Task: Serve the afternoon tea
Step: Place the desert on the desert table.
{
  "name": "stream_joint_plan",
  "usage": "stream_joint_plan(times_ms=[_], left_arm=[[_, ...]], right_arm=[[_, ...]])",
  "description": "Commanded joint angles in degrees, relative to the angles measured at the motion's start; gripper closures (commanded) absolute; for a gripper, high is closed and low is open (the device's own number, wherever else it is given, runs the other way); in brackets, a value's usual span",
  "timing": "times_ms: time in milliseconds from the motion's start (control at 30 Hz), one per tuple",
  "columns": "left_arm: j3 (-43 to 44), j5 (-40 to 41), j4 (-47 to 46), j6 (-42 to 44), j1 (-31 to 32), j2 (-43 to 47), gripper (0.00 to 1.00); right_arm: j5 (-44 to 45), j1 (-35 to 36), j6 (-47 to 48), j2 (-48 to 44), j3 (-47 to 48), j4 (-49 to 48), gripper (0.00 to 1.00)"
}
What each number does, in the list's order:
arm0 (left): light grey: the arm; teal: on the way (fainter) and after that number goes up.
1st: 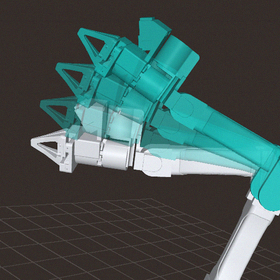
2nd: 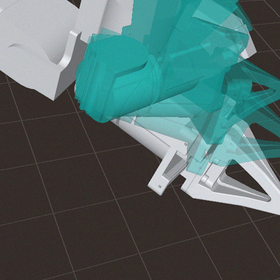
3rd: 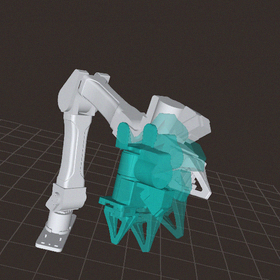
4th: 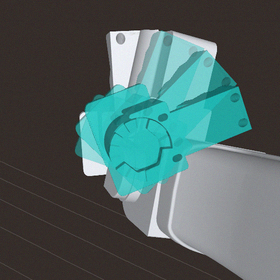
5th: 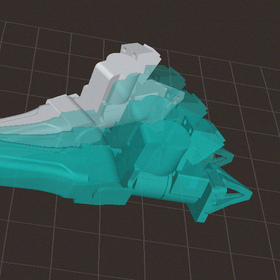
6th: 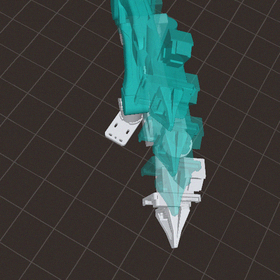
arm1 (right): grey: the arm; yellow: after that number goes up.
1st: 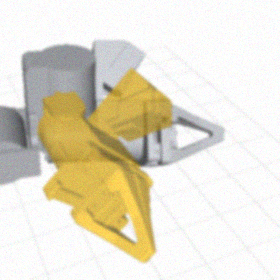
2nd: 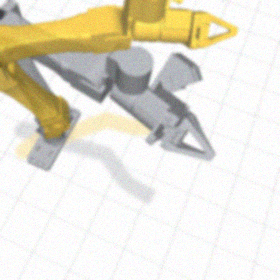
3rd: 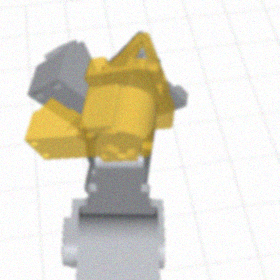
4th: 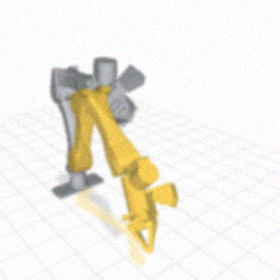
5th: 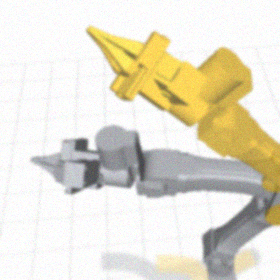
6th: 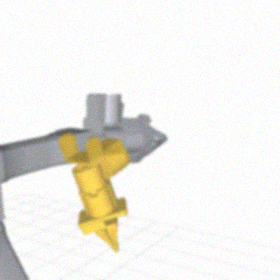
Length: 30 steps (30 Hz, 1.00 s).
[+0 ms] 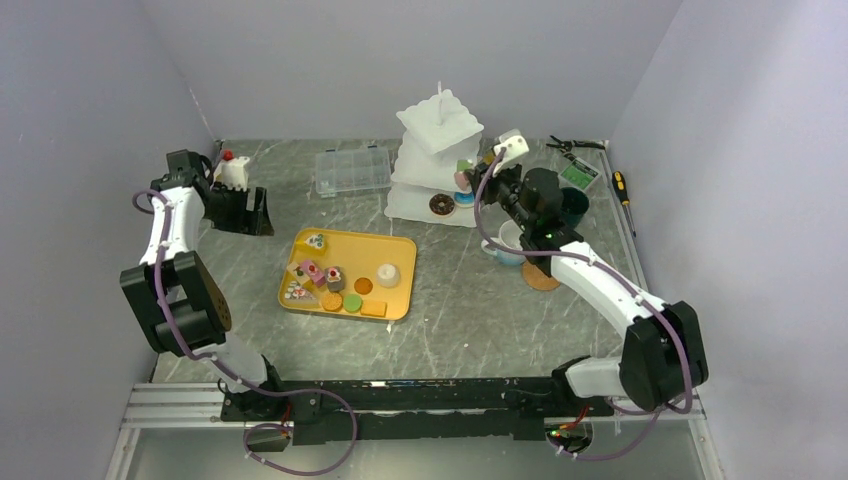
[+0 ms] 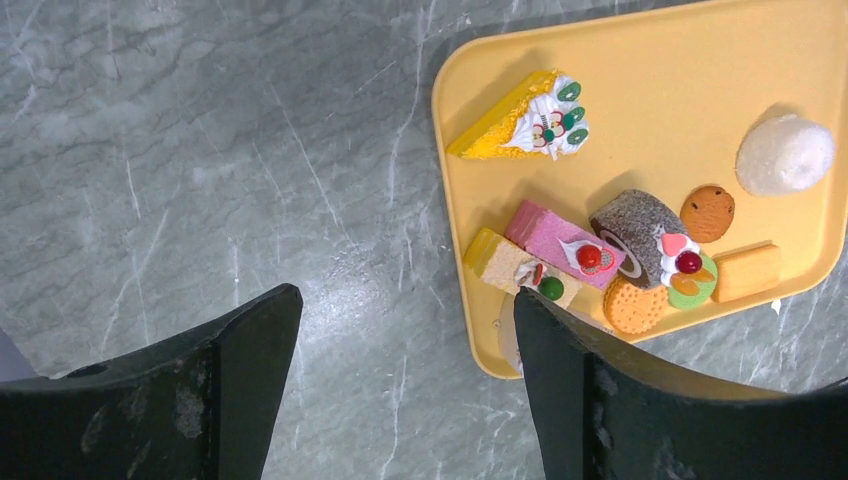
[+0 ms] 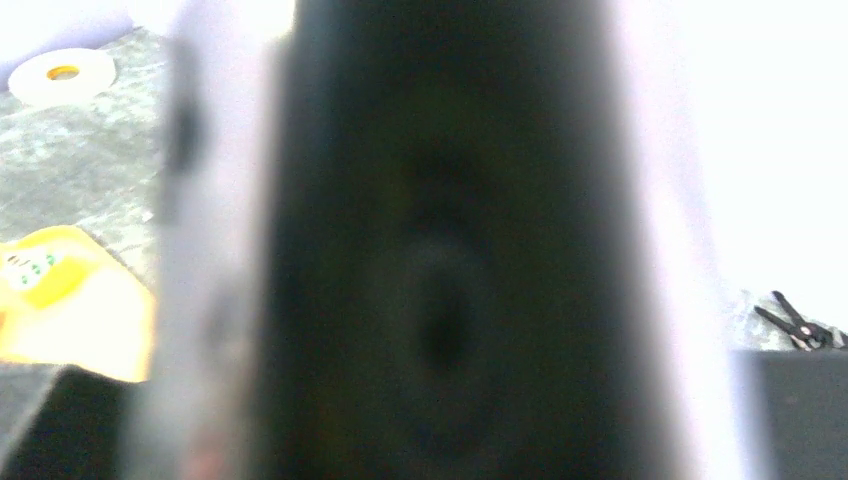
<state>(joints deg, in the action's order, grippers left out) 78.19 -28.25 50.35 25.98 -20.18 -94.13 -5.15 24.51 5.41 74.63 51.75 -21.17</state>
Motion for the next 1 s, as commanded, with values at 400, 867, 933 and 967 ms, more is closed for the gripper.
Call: stream_joint_plan(times_ms=[400, 867, 933, 967], left_arm=[[0.6, -3.1, 1.16, 0.61, -1.34, 4.34, 0.17], [0.03, -4.18, 1.19, 0.37, -1.7, 4.19, 0.17], [0.04, -4.33, 1.24, 0.44, -1.78, 4.29, 0.17], [0.04, -4.4, 1.36, 0.43, -1.79, 4.22, 0.17]], right_arm=[[-3.9, -7.94, -3.35, 12.28, 3.77, -19.73, 0.67], [-6.19, -8.11, -3.72, 17.79, 9.97, -19.58, 0.64], [-6.19, -8.12, -3.74, 18.96, 10.53, -20.04, 0.63], [-6.14, -8.11, -3.74, 19.48, 10.83, -20.3, 0.63]])
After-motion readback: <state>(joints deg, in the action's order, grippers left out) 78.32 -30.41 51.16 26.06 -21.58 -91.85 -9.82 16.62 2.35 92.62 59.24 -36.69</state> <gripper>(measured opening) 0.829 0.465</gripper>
